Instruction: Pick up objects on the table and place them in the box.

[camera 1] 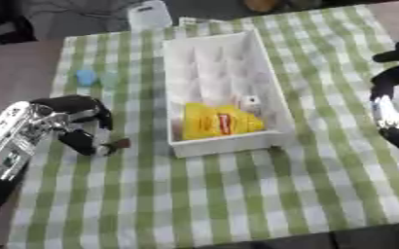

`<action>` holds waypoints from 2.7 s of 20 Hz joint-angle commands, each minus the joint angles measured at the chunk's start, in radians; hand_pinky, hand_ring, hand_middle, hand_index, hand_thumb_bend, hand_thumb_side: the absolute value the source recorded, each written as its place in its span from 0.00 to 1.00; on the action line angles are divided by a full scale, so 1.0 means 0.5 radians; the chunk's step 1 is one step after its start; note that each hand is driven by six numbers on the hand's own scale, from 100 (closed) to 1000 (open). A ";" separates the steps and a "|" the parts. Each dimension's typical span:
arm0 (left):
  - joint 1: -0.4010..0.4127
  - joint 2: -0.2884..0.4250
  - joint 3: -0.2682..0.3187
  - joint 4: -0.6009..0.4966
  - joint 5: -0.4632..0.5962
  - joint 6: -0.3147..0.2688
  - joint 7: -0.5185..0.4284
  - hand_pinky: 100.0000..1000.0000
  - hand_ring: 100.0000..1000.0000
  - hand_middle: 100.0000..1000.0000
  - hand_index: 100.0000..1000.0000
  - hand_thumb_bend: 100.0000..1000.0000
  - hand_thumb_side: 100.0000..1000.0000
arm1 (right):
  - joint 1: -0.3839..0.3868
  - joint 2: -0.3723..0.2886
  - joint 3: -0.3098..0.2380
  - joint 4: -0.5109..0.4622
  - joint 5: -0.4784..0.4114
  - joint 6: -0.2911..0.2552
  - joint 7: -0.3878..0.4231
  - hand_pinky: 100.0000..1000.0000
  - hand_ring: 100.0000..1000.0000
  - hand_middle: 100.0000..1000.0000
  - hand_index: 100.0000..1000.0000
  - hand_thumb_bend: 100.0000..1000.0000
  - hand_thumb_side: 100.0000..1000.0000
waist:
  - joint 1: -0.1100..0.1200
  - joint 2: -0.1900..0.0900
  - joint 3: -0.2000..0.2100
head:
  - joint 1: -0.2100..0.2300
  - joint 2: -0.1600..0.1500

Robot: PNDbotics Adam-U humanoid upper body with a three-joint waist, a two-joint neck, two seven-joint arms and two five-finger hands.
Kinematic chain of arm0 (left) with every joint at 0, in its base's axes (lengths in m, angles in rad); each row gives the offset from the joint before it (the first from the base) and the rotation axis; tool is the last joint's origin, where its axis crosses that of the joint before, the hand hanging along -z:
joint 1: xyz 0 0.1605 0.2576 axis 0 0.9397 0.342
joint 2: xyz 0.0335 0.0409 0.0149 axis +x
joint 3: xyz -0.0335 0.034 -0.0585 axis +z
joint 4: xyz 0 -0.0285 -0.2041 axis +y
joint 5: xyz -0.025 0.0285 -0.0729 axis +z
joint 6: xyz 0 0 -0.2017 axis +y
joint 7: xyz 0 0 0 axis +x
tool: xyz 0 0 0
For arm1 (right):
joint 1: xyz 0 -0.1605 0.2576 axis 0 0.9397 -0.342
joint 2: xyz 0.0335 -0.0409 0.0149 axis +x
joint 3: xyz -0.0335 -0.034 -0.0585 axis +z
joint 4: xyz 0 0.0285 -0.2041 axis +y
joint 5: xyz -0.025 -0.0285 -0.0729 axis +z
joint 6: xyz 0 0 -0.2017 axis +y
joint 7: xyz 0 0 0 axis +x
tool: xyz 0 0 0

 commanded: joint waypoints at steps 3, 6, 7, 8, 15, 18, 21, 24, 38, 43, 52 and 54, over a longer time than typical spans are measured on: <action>-0.020 0.014 0.003 0.027 -0.020 -0.010 -0.001 0.76 0.77 0.53 0.66 0.41 0.35 | -0.021 -0.040 -0.005 -0.047 -0.011 -0.006 0.003 0.52 0.57 0.70 0.93 0.00 0.45 | 0.015 -0.046 -0.002 | -0.004 -0.004; -0.021 0.007 0.001 0.048 -0.027 -0.016 0.006 0.76 0.76 0.52 0.64 0.41 0.34 | -0.022 -0.040 -0.005 -0.047 -0.012 -0.007 0.003 0.52 0.57 0.70 0.93 0.00 0.45 | 0.015 -0.045 -0.003 | -0.007 -0.004; -0.022 0.005 0.000 0.054 -0.031 -0.017 0.009 0.76 0.76 0.52 0.64 0.41 0.34 | -0.022 -0.040 -0.005 -0.047 -0.012 -0.007 0.003 0.52 0.57 0.70 0.93 0.00 0.45 | 0.016 -0.045 -0.004 | -0.008 -0.004; -0.022 0.003 0.000 0.059 -0.034 -0.019 0.011 0.76 0.76 0.51 0.64 0.40 0.33 | -0.022 -0.040 -0.005 -0.047 -0.013 -0.007 0.003 0.52 0.57 0.70 0.93 0.00 0.45 | 0.016 -0.045 -0.004 | -0.008 -0.004; -0.022 -0.018 0.005 0.098 -0.053 -0.011 0.054 0.75 0.74 0.50 0.62 0.34 0.29 | -0.022 -0.038 -0.006 -0.047 -0.014 -0.008 0.004 0.52 0.57 0.70 0.93 0.00 0.46 | 0.015 -0.044 -0.008 | -0.010 -0.004; -0.025 -0.021 0.008 0.102 -0.048 -0.001 0.081 0.75 0.74 0.49 0.61 0.32 0.27 | -0.023 -0.037 -0.006 -0.047 -0.015 -0.008 0.004 0.52 0.57 0.70 0.93 0.00 0.46 | 0.015 -0.043 -0.010 | -0.011 -0.004; -0.028 -0.025 0.011 0.105 -0.046 0.014 0.109 0.74 0.73 0.48 0.60 0.28 0.23 | -0.023 -0.037 -0.006 -0.047 -0.015 -0.009 0.005 0.52 0.57 0.70 0.93 0.00 0.46 | 0.014 -0.042 -0.010 | -0.011 -0.004; -0.028 -0.030 0.009 0.111 -0.048 0.030 0.138 0.74 0.73 0.47 0.59 0.27 0.22 | -0.024 -0.037 -0.006 -0.047 -0.015 -0.009 0.004 0.52 0.57 0.70 0.93 0.00 0.46 | 0.014 -0.041 -0.011 | -0.011 -0.004; -0.053 -0.043 -0.017 0.178 -0.098 -0.027 0.096 0.75 0.73 0.48 0.60 0.34 0.10 | -0.027 -0.037 -0.005 -0.047 -0.018 -0.011 0.006 0.52 0.57 0.70 0.93 0.00 0.46 | 0.017 -0.039 -0.015 | -0.015 -0.004; -0.057 -0.044 -0.031 0.197 -0.124 -0.057 0.085 0.75 0.73 0.49 0.61 0.35 0.10 | -0.027 -0.037 -0.005 -0.047 -0.017 -0.011 0.007 0.52 0.57 0.70 0.93 0.00 0.46 | 0.018 -0.038 -0.014 | -0.015 -0.004; -0.052 -0.068 -0.039 0.251 -0.178 -0.057 0.137 0.74 0.70 0.44 0.56 0.30 0.03 | -0.028 -0.034 -0.003 -0.047 -0.016 -0.013 0.006 0.52 0.57 0.70 0.93 0.00 0.46 | 0.014 -0.033 -0.014 | -0.014 -0.004; -0.050 -0.079 -0.039 0.269 -0.189 -0.050 0.158 0.73 0.67 0.42 0.53 0.28 0.00 | -0.030 -0.034 -0.003 -0.047 -0.015 -0.014 0.006 0.52 0.57 0.70 0.93 0.00 0.46 | 0.012 -0.031 -0.014 | -0.014 -0.004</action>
